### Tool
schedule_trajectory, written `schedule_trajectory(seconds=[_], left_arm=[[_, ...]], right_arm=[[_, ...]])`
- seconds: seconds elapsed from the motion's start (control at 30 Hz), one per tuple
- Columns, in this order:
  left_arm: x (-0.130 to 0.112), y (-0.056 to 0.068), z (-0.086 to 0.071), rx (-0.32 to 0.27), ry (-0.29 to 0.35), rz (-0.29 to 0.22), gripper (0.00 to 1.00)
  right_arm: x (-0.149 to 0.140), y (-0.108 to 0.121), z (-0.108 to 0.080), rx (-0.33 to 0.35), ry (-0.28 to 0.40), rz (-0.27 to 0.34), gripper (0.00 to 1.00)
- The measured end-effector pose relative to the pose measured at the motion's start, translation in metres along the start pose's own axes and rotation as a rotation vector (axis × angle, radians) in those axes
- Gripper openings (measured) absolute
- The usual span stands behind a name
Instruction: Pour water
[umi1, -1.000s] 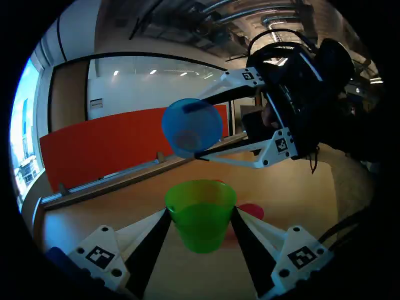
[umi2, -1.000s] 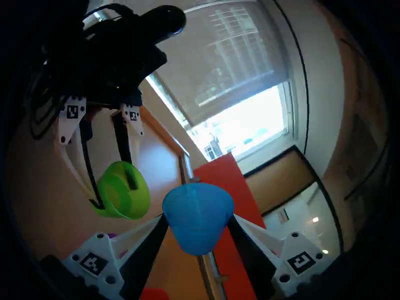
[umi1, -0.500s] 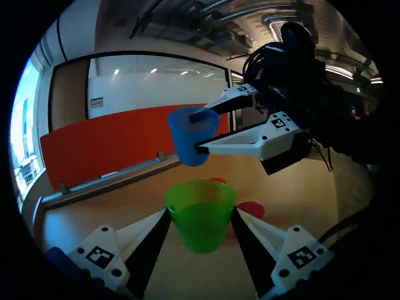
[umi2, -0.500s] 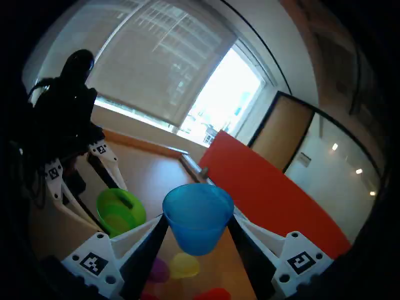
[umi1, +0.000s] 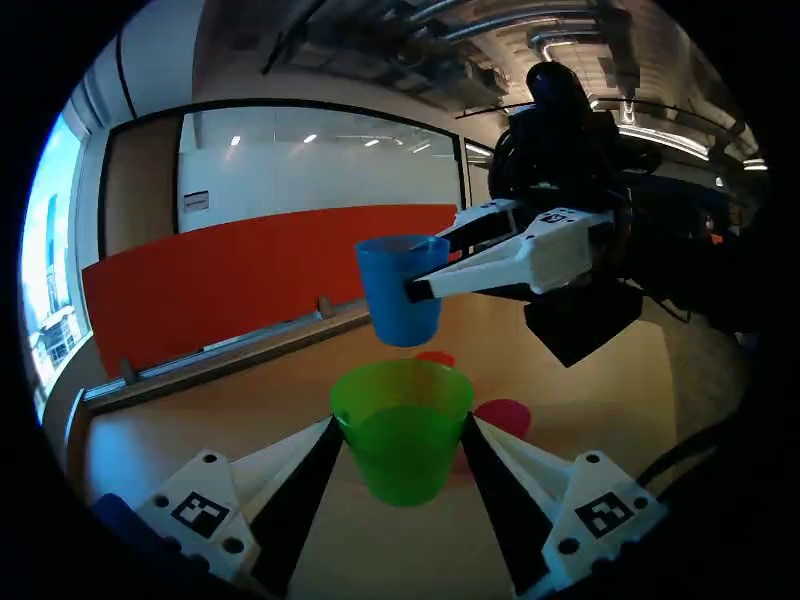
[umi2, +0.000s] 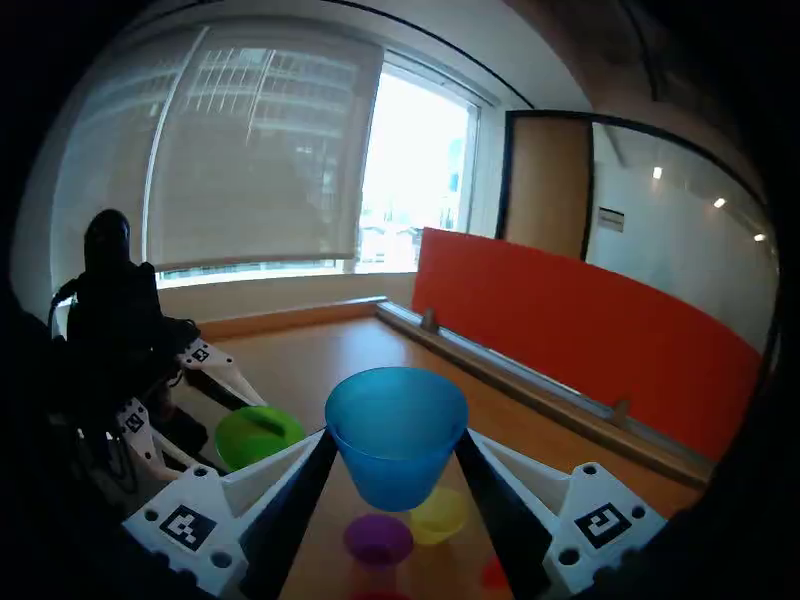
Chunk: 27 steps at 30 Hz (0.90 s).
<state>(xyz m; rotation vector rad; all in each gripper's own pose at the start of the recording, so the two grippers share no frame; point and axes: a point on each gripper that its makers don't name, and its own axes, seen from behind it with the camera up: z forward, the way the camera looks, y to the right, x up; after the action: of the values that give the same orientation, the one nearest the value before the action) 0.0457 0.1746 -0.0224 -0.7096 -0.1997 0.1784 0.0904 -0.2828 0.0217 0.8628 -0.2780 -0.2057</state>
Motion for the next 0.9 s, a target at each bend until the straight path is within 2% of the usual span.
schedule_trajectory(seconds=[0.47,0.9], left_arm=[[-0.012,-0.002,-0.003,0.007,-0.031,0.003,0.83],[-0.032,-0.003,-0.008,0.015,-0.078,0.003,0.83]], right_arm=[[-0.026,0.004,-0.015,-0.008,-0.057,0.03,0.88],[-0.059,0.02,-0.043,-0.045,-0.094,0.051,0.88]])
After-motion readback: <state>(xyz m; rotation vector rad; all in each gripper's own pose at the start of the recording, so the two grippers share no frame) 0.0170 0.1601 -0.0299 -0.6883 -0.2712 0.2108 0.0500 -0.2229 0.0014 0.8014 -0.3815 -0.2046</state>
